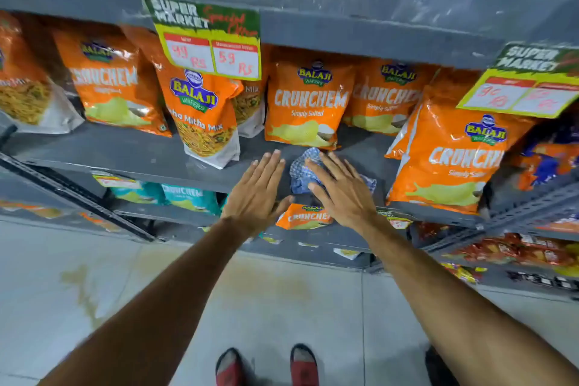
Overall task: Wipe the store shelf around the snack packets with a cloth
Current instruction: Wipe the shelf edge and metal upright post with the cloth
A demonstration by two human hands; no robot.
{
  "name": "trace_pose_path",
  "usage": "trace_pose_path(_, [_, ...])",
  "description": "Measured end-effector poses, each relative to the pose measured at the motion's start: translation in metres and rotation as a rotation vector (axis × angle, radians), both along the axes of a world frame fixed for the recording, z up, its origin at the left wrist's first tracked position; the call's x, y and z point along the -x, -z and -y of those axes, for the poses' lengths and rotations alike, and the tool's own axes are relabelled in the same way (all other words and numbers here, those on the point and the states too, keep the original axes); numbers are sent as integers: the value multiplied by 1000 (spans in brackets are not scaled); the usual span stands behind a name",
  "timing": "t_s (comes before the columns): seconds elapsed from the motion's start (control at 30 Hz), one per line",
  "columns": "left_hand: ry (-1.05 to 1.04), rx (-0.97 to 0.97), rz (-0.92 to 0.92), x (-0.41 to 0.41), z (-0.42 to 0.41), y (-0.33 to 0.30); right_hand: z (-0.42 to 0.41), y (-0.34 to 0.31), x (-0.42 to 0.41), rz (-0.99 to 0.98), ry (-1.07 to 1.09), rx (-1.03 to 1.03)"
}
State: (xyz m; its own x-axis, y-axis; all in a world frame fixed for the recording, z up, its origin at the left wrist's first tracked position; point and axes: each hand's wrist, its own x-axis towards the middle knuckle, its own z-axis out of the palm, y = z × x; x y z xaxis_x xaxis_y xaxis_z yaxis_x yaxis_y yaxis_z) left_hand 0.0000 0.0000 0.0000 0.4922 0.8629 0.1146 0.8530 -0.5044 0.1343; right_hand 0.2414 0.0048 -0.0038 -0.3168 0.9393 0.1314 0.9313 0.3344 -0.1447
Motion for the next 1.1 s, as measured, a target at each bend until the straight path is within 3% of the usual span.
trace_pose_path(0.2, [-118, 106, -56, -4, -16, 23, -14, 16, -1, -35, -28, -23])
trace_pose_path(0.47, [-103, 134, -107, -1, -14, 19, -17, 24, 6, -211, -20, -91])
trace_pose_path(0.67, [-142, -13, -24, 26, 42, -38, 16, -44, 22, -451, -39, 0])
trace_pose_path(1.1, [-528, -346, -28, 189, 129, -201, 44, -203, 193, -668, -512, -32])
